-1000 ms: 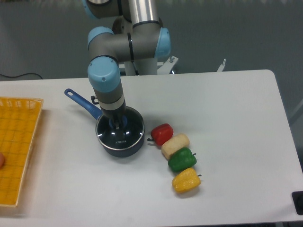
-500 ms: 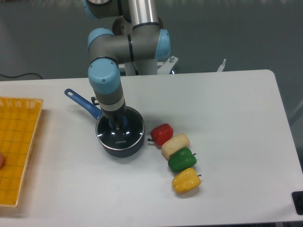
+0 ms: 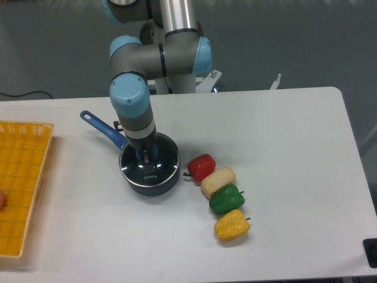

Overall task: Open the lid
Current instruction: 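Close the gripper on the blue lid knob, then lift the glass lid off the saucepan and move it toward the peppers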

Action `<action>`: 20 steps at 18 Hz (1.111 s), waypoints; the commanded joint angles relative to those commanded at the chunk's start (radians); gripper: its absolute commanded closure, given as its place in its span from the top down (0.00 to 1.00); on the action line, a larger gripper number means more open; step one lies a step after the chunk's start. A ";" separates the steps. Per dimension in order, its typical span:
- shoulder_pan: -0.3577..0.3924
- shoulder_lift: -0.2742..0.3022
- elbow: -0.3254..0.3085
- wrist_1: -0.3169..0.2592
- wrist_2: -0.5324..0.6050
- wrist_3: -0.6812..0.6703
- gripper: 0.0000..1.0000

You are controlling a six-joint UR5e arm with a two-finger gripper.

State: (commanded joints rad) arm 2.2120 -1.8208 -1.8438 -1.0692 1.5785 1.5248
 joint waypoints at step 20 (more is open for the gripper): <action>0.006 0.005 0.003 0.002 -0.005 0.009 0.52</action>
State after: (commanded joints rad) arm 2.2181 -1.8162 -1.8408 -1.0677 1.5739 1.5340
